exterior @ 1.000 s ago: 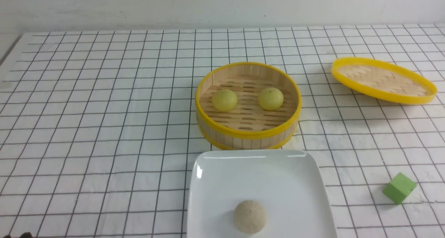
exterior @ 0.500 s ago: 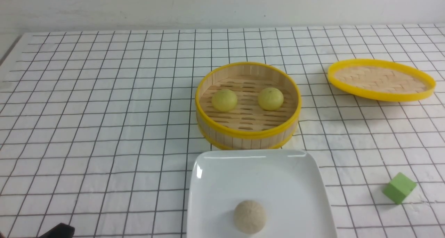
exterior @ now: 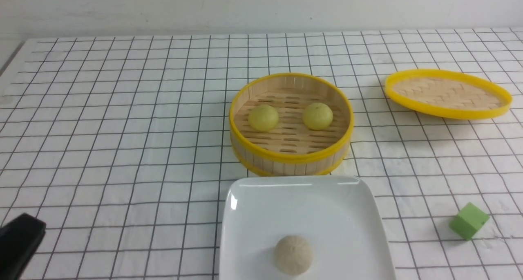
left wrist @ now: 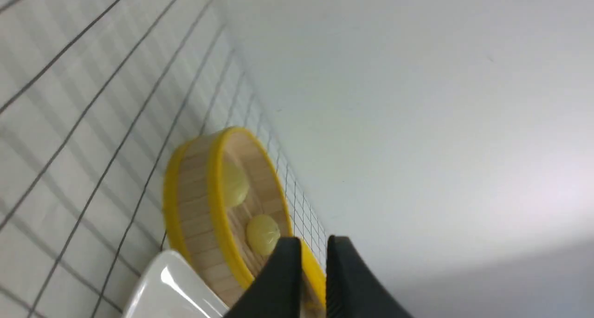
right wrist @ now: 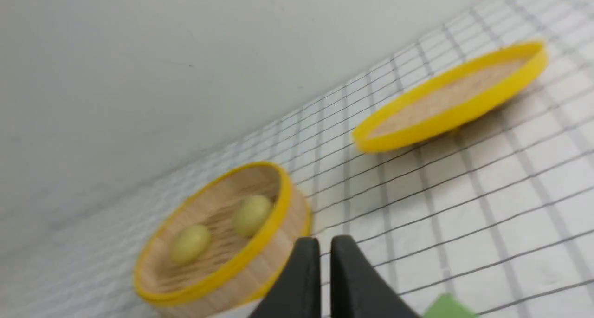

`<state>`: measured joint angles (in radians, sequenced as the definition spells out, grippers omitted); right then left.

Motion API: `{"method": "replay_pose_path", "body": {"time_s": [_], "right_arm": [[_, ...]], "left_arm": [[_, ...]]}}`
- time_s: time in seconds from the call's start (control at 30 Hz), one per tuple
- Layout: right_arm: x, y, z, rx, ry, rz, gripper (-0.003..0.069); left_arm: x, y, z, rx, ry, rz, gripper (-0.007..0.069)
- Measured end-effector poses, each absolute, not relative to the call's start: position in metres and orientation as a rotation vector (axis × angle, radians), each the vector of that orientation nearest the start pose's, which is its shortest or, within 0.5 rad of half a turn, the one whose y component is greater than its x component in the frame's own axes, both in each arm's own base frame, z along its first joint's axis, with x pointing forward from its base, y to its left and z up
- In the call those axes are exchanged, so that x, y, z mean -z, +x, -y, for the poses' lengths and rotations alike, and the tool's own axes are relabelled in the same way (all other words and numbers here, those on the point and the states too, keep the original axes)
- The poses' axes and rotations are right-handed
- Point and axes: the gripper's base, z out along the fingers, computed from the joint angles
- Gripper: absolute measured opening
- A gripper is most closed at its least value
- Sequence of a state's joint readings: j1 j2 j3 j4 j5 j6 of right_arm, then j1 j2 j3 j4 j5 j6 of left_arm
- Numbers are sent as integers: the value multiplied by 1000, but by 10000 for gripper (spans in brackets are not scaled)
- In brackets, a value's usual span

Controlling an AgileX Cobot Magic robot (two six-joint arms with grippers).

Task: Put the steamed buns into the plate on the white-black tablecloth.
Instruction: 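Reach toward a bun in the bamboo steamer with the right gripper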

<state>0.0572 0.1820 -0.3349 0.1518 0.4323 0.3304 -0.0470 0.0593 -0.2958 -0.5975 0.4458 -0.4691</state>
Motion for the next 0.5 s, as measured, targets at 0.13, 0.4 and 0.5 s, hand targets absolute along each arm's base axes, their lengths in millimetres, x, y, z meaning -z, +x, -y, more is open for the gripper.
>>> {"method": "replay_pose_path", "body": {"time_s": [0.13,0.4,0.5], "right_arm": [[-284,94,-3,-221,347,-2142,-15],[-267,178,-42,-419,101,-2783,-11],[-263,214,-90,-680,-210,-2783,2]], "left_arm": [[-273,60,31,732,-463,-2155,2],[-264,111,29,451,-248,-2715,2],[-269,131,31,454,-179,-2731,2]]}}
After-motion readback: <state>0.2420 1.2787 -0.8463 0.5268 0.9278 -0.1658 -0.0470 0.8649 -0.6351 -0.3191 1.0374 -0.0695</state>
